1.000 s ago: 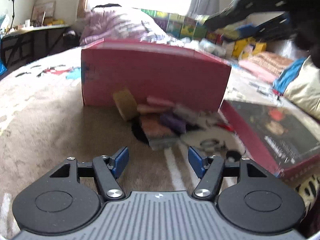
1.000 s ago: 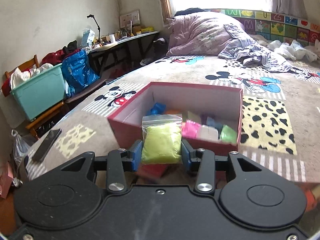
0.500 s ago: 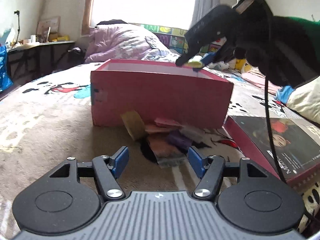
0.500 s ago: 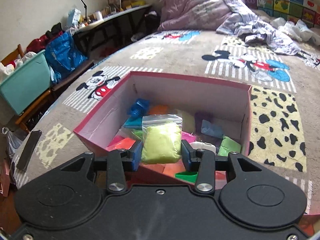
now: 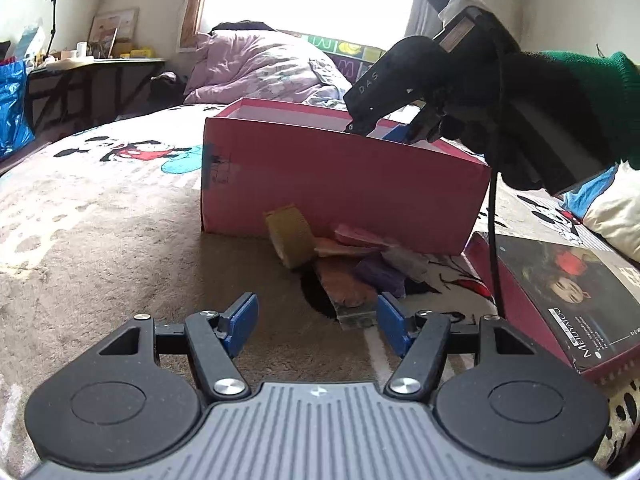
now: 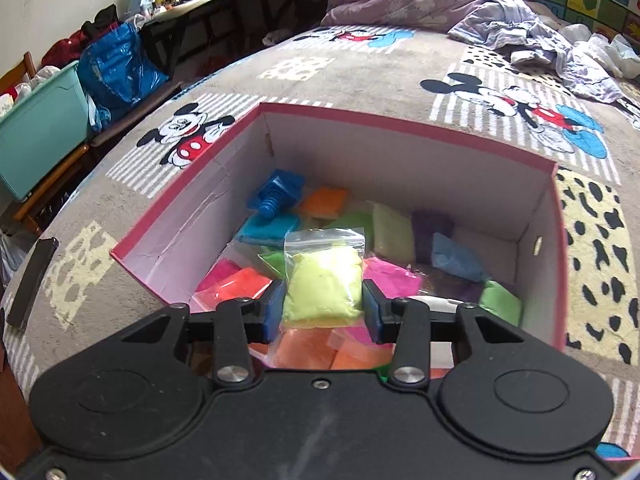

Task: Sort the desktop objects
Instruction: 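Carry the yellow clay bag with the right tool into the red shoebox, then open the right tool to drop the yellow bag into the box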

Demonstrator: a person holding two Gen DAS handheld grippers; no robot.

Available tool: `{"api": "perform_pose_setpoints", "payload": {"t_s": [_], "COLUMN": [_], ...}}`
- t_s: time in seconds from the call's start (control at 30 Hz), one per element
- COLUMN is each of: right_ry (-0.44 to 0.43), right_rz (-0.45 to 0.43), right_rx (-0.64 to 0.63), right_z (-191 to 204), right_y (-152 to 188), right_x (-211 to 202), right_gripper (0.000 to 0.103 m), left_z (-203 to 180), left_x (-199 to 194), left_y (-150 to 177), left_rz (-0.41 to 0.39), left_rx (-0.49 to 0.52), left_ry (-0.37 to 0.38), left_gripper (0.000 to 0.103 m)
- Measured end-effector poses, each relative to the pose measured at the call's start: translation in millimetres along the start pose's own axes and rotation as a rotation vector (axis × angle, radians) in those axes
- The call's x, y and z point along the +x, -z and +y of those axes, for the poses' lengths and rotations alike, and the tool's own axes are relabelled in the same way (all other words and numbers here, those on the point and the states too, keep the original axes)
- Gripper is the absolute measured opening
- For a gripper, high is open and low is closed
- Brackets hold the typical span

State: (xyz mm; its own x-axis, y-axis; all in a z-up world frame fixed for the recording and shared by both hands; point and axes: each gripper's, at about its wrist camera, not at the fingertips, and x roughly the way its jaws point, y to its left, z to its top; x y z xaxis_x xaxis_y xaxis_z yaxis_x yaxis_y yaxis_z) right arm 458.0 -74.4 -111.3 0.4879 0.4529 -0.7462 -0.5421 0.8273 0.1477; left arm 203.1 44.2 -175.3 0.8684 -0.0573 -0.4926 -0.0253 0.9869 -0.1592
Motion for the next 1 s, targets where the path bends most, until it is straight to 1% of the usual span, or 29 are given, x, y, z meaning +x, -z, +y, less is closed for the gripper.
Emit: {"api": "perform_pose_setpoints", "payload": {"t_s": [0.13, 0.33, 0.4, 0.43, 0.47, 0.53, 0.63, 0.8, 0.83, 0.9, 1.0], "right_ry": [0.003, 0.005, 0.006, 0.006, 0.006, -0.012, -0.017, -0.032, -0.038, -0.046, -0.023], "right_rz": [0.012, 0.000, -0.004, -0.006, -0.008, -0.027, -0.060, -0.129, -0.134, -0.154, -0.186], "right_rx": [-0.001, 0.035, 0.047, 0.054, 0.060, 0.079, 0.072, 0.068, 0.070, 0.077, 0.043], "right_z": [2.6, 0.0, -0.9, -1.3, -1.8, -3.4, -0.8, 4.9, 5.5, 7.3, 13.7], "right_y": [-3.2, -1.8, -1.2, -0.9, -0.7, 2.7, 10.7, 31.6, 35.0, 43.9, 57.0], "right_x": [8.2, 8.8, 8.9, 9.0, 9.0, 2.3, -12.4, -43.9, -48.4, -59.0, -72.9], "right_gripper": [0.041, 0.042, 0.047, 0.052, 0.053, 0.053, 0.054, 0.060, 0.065, 0.066, 0.069], "left_z": [2.5, 1.0, 0.6, 0.3, 0.1, -0.4, -1.3, -2.1, -2.7, -4.0, -3.9], "left_x": [1.2, 0.9, 0.9, 1.0, 1.1, 1.3, 1.8, 1.8, 1.9, 1.5, 1.0], "left_y": [0.1, 1.1, 1.3, 1.4, 1.4, 1.6, 2.3, 2.9, 3.1, 3.8, 4.2], "left_rz": [0.007, 0.011, 0.013, 0.013, 0.014, 0.014, 0.016, 0.018, 0.020, 0.018, 0.013], "left_rx": [-0.013, -0.006, -0.005, -0.004, -0.003, 0.000, 0.008, 0.010, 0.013, 0.020, 0.014], "left_ry": [-0.001, -0.003, -0.003, -0.004, -0.004, -0.004, -0.006, 0.003, 0.008, 0.016, 0.027], "left_gripper": [0.065, 0.065, 0.065, 0.065, 0.065, 0.065, 0.065, 0.065, 0.065, 0.065, 0.065]}}
